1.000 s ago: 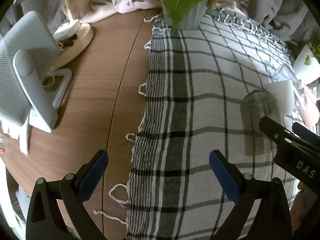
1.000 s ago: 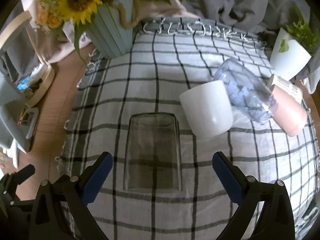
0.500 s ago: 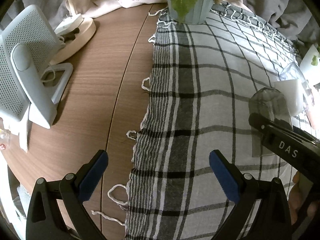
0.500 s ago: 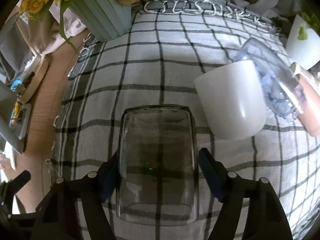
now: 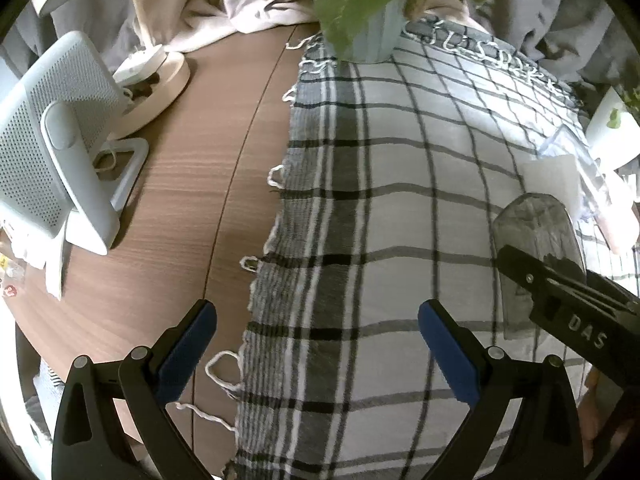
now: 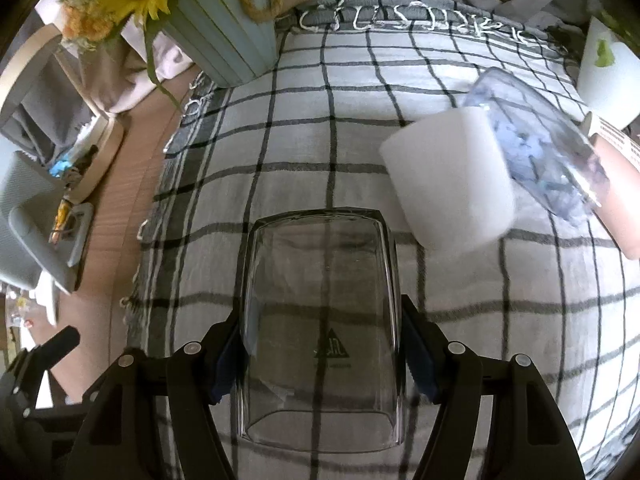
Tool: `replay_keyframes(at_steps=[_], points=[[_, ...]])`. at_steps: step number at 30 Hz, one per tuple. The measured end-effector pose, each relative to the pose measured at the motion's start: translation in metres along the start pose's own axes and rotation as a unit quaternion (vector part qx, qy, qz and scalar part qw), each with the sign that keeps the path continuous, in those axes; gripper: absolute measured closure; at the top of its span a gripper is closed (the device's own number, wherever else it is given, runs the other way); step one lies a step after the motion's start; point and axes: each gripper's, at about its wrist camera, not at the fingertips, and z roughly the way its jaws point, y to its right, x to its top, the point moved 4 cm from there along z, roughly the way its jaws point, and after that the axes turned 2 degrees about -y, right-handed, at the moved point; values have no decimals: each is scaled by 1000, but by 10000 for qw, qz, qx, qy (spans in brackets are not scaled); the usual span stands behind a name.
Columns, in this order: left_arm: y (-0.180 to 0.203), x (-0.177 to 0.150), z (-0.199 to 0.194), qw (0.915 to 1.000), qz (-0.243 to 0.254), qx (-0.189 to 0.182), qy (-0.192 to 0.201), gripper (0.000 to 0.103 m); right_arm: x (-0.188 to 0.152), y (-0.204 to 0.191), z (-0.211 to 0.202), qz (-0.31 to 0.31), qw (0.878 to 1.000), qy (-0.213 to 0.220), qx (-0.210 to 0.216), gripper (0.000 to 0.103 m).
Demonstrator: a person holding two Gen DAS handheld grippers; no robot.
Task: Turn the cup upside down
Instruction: 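Close the right tool on the clear glass cup and hold it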
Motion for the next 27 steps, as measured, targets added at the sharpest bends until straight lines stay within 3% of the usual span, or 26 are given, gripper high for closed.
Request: replay_keyframes(at_steps=[13, 27], points=[[68, -19, -13, 9986, 475, -237, 40, 0, -41, 67, -36, 514, 9986, 7, -155, 34], [94, -54, 5, 9993, 318, 100, -189, 0, -60, 93, -15, 82, 9996, -158, -231, 34]])
